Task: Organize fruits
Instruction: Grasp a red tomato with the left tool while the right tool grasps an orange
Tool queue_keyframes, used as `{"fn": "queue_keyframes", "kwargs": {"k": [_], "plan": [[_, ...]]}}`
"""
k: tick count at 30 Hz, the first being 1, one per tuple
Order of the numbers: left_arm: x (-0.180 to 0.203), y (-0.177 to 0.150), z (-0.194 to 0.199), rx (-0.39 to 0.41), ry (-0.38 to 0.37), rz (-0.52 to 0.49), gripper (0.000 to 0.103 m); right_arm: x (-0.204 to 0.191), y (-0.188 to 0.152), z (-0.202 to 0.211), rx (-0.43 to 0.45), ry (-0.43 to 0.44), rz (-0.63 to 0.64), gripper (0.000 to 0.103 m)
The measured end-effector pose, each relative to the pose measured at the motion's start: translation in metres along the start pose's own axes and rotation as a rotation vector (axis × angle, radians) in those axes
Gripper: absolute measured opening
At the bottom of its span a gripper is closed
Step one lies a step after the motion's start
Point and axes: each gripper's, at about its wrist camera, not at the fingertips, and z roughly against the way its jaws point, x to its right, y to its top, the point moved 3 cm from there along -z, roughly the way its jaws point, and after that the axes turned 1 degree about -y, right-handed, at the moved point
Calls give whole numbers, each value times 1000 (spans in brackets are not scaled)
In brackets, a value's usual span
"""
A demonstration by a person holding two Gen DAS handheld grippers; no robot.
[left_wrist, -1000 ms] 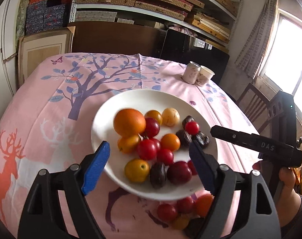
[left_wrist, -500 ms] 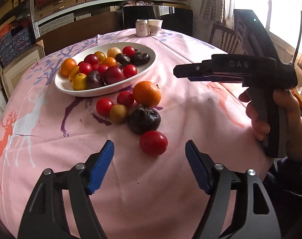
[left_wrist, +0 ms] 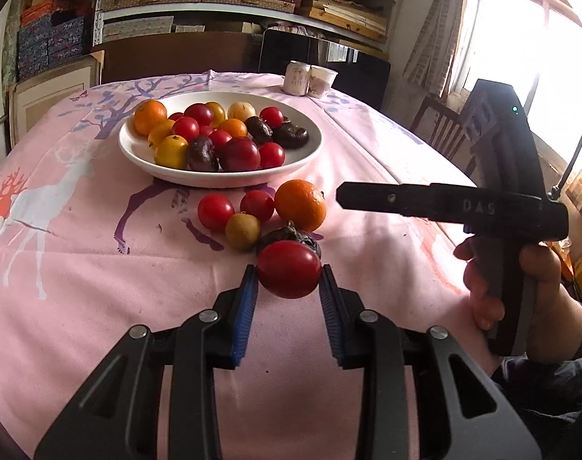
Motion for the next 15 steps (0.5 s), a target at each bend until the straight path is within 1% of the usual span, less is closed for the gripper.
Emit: {"fn": "queue_keyframes", "kwargs": {"k": [3, 6, 7, 8, 10, 13, 15], "plan": [[2, 0, 0, -6, 4, -11, 32, -7, 4, -14, -33, 36, -13, 61], [5, -1, -1, -10, 8, -27, 32, -11, 6, -30, -80, 21, -21, 61], [6, -1, -1, -11, 6, -27, 32, -11, 5, -36, -103, 3, -27, 56], [5, -1, -1, -12, 3, -25, 32, -10, 4, -38, -112, -9, -29, 47], [4, -1, -1, -11, -1, -20, 32, -9, 4, -33, -93, 16, -34, 44], [3, 0, 0, -3, -3, -15, 32, -8, 5, -17, -15, 42, -38, 44], [3, 0, 1, 7, -4, -9, 32, -7, 5, -8, 18, 66, -46, 44]]}}
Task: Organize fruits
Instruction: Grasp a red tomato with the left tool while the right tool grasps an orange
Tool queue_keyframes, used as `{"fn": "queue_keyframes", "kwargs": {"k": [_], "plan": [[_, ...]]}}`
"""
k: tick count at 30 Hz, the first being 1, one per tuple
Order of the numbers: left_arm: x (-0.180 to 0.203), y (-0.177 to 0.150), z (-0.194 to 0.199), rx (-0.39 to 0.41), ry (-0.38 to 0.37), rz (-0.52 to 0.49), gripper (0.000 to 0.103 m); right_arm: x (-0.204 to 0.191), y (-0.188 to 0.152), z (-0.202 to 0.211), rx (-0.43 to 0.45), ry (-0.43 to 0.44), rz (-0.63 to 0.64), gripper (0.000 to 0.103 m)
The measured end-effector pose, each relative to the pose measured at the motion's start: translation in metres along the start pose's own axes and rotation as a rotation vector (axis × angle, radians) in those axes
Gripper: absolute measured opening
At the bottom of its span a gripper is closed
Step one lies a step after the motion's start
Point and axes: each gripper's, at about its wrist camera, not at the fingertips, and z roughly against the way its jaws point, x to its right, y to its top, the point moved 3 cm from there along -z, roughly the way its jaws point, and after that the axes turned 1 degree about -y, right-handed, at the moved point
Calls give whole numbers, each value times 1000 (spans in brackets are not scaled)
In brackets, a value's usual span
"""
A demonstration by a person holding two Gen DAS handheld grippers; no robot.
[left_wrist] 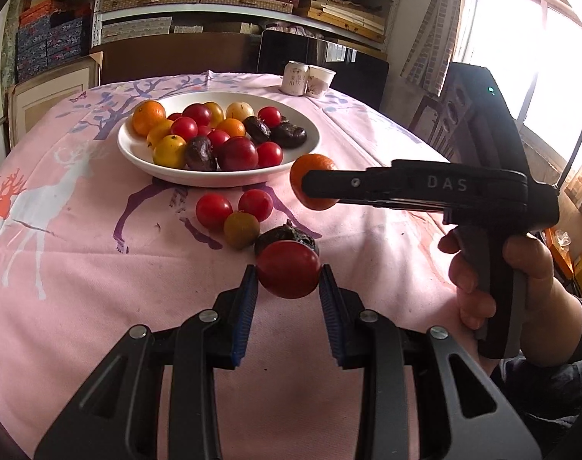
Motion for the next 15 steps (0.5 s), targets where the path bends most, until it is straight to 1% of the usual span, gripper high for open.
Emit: {"fn": "queue_keyframes", "kwargs": {"k": [4, 6, 8, 11, 15], "plan": [[-8, 3, 6, 12, -22, 43, 32, 6, -1, 16, 39, 42, -38, 44], [-13, 8, 8, 14, -23, 62, 32, 8, -2, 22, 44, 43, -39, 44], [-15, 18, 14, 34, -16, 55, 32, 8, 3, 28, 52, 33, -32, 44], [-17, 41, 22, 71, 1, 25, 32, 7, 17, 35, 73, 25, -15, 44], [-27, 79, 18, 101, 39, -4, 32, 7, 54, 38, 94, 8, -7, 44]]}}
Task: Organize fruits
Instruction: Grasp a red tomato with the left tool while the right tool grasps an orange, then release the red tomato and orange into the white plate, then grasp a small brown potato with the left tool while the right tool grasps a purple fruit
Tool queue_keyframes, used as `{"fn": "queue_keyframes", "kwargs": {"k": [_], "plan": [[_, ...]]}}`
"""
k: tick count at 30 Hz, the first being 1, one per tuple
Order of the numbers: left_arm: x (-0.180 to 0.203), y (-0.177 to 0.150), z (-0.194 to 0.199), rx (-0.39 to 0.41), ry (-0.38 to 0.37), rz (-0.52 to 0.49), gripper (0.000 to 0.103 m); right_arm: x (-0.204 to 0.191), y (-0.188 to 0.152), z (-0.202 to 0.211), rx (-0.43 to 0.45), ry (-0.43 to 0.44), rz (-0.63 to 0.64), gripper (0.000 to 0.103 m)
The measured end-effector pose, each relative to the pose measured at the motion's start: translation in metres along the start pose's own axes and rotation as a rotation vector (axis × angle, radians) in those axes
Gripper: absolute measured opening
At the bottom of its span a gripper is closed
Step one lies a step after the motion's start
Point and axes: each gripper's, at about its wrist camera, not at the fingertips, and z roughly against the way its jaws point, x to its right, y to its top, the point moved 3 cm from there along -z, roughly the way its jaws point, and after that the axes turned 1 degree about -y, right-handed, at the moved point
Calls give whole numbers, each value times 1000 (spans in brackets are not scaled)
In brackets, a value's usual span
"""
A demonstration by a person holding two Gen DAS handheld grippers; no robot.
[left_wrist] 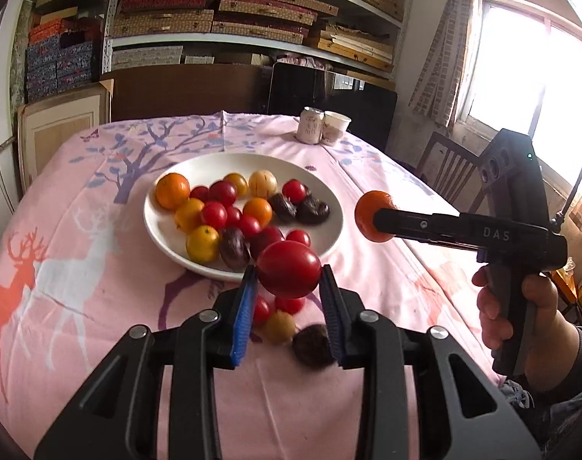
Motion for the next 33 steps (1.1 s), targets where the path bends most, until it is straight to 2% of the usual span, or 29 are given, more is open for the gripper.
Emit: {"fn": "queue_keyframes", "kwargs": {"k": [5, 12, 13, 14, 15, 17, 21, 24, 29, 33], "plan": [[-24, 40, -38, -14, 51, 7, 32, -1, 46, -24, -2, -44, 11, 44], [-46, 71, -92, -67, 108, 10, 33, 8, 83, -77, -37, -100, -16, 46], [-49, 73, -98, -73, 116, 19, 44, 9, 87, -84, -45, -105, -20, 46], [-52, 75, -100, -74, 124, 34, 51, 10, 88, -89, -45, -114, -25, 52], [-55, 76, -100, -66, 134, 45, 64, 10, 89, -91, -38, -113, -32, 55], [-55, 75, -93, -45, 131, 52, 69, 7, 87, -87, -20, -107, -29, 56], [-49, 58, -71, -35, 130, 12, 69, -3, 66, -67, -19, -114, 9, 56], [-46, 35, -51, -48, 122, 19, 77, -15, 34, -46, -39, -109, 66, 57], [-48, -14, -30, -116, 135, 39, 79, -46, -44, -37, -180, -116, 253, 58], [-46, -40, -19, -143, 156, 22, 79, -64, -81, -46, -237, -143, 359, 58]]}}
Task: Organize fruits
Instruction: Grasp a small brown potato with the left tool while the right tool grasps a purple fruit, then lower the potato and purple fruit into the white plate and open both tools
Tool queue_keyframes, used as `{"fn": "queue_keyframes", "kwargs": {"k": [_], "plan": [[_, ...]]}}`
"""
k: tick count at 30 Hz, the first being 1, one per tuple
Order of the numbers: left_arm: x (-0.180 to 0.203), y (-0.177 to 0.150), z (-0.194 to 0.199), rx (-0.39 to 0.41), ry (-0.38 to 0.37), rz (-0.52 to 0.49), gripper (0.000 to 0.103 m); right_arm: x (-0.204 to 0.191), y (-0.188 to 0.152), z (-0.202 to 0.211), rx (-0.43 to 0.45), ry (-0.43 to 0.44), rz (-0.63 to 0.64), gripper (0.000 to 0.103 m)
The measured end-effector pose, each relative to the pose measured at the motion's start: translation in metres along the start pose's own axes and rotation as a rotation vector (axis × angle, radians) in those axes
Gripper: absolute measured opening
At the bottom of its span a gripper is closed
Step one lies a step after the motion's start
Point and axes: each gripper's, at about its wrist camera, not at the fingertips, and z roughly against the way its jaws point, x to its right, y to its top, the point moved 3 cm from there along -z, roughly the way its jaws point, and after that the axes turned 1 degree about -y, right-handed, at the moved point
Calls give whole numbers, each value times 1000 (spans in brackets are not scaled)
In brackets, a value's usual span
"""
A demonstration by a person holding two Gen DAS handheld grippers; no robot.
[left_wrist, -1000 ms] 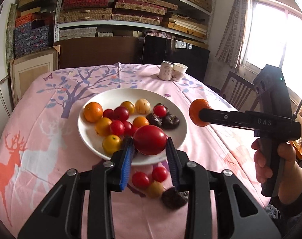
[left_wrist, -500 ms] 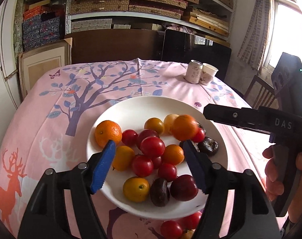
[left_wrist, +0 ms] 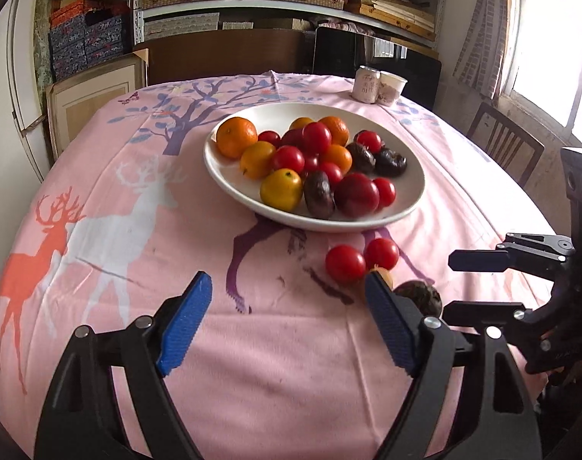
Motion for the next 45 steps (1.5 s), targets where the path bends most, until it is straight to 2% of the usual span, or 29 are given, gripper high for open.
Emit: {"fn": "queue_keyframes", "kwargs": {"k": [3, 4, 5, 9, 12, 15, 17, 19, 20, 23, 32, 37, 40, 45], "plan": [[2, -12, 1, -21, 4, 2, 79, -9, -3, -17, -40, -36, 10, 57], [3, -14, 2, -26, 8, 1, 79, -12, -3, -22, -57, -56, 22, 47], [4, -16, 1, -33, 14, -3, 79, -12, -3, -26, -67, -73, 27, 44], [16, -20, -2, -57, 24, -47, 79, 7, -2, -9, 8, -37, -73, 44], [38, -18, -8, -62, 32, -99, 79, 37, -5, 9, 73, -33, -157, 44], [56, -11, -18, -63, 14, -96, 78, 70, -13, 18, 95, -47, -244, 44], [67, -8, -28, -84, 9, -93, 65, 85, -18, 20, 102, -43, -291, 44], [72, -8, -41, -135, 11, -78, 43, 94, -20, 20, 106, -14, -327, 44], [72, -8, -47, -156, 18, -67, 38, 95, -20, 21, 113, 0, -332, 44], [70, -3, -48, -147, 18, -34, 27, 93, -20, 21, 120, 19, -321, 44], [74, -3, -45, -115, 13, -46, 26, 92, -21, 27, 143, 53, -323, 44], [73, -8, -25, -55, -49, -10, 26, 89, -22, 31, 162, 66, -309, 44], [70, -9, -13, -26, -56, 2, 26, 87, -22, 34, 173, 65, -301, 44], [54, 13, -3, 14, -45, 15, 26, 86, -2, 34, 169, 58, -295, 44]]}}
